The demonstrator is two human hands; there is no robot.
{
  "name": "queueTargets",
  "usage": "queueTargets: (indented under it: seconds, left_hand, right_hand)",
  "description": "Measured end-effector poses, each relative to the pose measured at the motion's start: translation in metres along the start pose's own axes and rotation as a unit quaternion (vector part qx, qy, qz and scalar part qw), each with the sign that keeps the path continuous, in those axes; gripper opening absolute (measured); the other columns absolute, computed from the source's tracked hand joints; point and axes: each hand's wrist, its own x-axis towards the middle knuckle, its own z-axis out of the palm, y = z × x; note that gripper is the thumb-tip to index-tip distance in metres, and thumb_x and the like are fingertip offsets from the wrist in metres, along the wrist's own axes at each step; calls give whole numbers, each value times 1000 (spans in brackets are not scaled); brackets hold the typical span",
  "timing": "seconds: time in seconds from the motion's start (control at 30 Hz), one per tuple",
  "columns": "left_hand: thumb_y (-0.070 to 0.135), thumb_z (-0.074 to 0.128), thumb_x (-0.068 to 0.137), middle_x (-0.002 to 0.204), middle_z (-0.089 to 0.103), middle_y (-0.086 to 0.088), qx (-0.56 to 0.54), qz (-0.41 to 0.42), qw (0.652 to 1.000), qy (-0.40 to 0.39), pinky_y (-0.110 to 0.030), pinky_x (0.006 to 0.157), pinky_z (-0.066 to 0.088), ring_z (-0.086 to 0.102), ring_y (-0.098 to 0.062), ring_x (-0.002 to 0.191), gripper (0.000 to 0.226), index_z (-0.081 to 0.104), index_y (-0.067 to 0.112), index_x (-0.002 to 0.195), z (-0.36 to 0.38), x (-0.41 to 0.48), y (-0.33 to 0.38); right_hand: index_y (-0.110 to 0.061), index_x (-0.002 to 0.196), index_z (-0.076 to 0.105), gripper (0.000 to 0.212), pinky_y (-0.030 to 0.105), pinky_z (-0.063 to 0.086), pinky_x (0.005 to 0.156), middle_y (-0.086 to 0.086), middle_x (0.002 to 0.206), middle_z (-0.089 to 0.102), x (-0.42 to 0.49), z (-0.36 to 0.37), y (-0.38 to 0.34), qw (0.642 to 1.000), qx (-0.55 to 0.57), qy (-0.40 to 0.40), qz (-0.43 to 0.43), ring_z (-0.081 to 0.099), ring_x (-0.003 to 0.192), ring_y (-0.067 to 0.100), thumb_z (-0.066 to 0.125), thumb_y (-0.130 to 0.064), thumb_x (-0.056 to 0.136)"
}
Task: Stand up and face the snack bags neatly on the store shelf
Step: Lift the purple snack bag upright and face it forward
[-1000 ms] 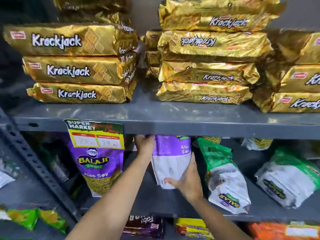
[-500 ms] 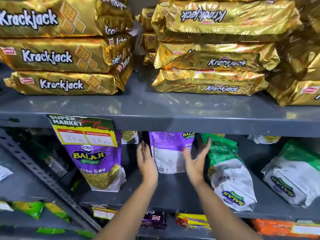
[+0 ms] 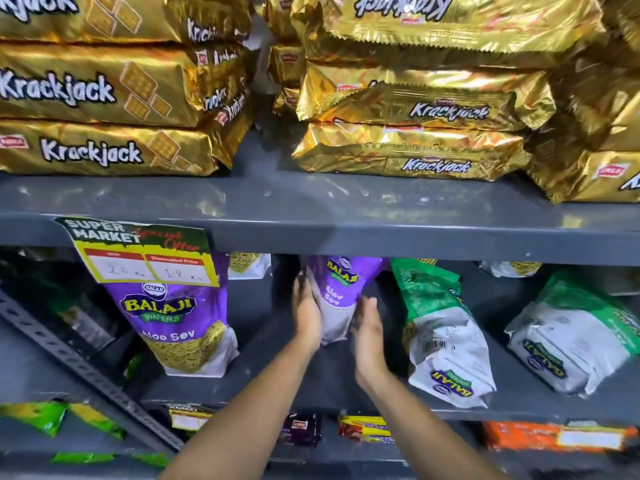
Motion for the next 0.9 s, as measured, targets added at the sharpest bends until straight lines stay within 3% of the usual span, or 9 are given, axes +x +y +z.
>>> queueTargets:
  seconds: [0.13, 0.2, 0.3, 0.37, 0.47, 0.67, 0.73, 0.8, 0.9]
  left_hand:
    - [27, 43, 98, 128, 64, -7, 0, -13, 999, -37, -40, 109, 41, 61, -21, 114, 30, 68, 17, 111, -3, 8, 9]
    - [27, 41, 99, 133, 61, -10, 34, 23, 999, 21, -41, 112, 37, 56, -23, 123, 35, 64, 12, 121, -10, -2, 8]
    - [20, 40, 91, 134, 54, -17, 113, 129, 975, 144, -38, 111, 33, 47, -30, 128, 42, 55, 3, 127, -22, -46, -14]
    - [7, 50, 87, 137, 47, -14, 189, 146, 962, 131, -30, 110, 26, 39, -30, 131, 46, 48, 7, 133, -20, -84, -33]
    - [-4, 61, 71, 152, 28, -3, 278, 117, 953, 40, -17, 109, 18, 25, -20, 140, 84, 29, 16, 146, -16, -113, -51]
    - [23, 79, 52, 160, 6, 7, 310, 78, 947, -41, -36, 110, 40, 29, -17, 143, 130, -4, 25, 152, -26, -81, -43]
    - [30, 90, 42, 160, 9, 5, 317, 84, 942, -67, -37, 115, 35, 25, -14, 145, 147, -8, 27, 151, -33, -59, -36]
    - [36, 96, 32, 158, 21, 3, 302, 101, 944, -89, -37, 116, 32, 29, -11, 143, 155, -3, 28, 150, -39, -36, -26]
    - [34, 99, 27, 146, 43, 4, 269, 127, 946, -126, -40, 110, 41, 46, -11, 134, 142, 16, 31, 142, -44, -9, -17]
  right_hand:
    - [-19, 77, 65, 33, 39, 43, 78, 2, 77, 67, 16, -10, -2, 995, -49, 73, -43, 59, 76, 18, 44, -36, 96]
    - [-20, 72, 61, 29, 33, 42, 69, -2, 70, 62, 38, -6, -28, 994, -35, 86, -50, 52, 68, 15, 47, -33, 93]
    - [-19, 85, 56, 24, 19, 49, 57, -1, 70, 65, 69, 12, -67, 998, 45, 31, -24, 58, 63, 11, 37, -16, 99]
    - [-21, 91, 58, 26, 25, 52, 70, -11, 68, 72, 77, 21, -81, 998, 48, -38, -6, 62, 72, 10, 33, -21, 100]
    - [-18, 88, 58, 39, 28, 52, 81, -12, 67, 74, 77, 28, -77, 989, 55, -131, 49, 67, 76, 7, 24, -28, 103]
    - [-10, 110, 66, 38, 41, 46, 102, 12, 111, 71, 58, 32, -58, 995, 21, -76, 65, 63, 106, 27, 41, -35, 95]
    - [-29, 116, 63, 37, 46, 43, 107, 12, 127, 63, 60, 23, -39, 998, -22, -43, 33, 59, 117, 27, 45, -47, 89]
    - [-49, 103, 60, 32, 49, 42, 107, 7, 128, 61, 63, 9, -20, 998, -66, -4, 1, 58, 119, 25, 50, -59, 75]
    - [-41, 107, 58, 40, 47, 41, 107, 6, 123, 61, 41, 4, -34, 992, -120, 10, -36, 55, 118, 23, 60, -54, 69]
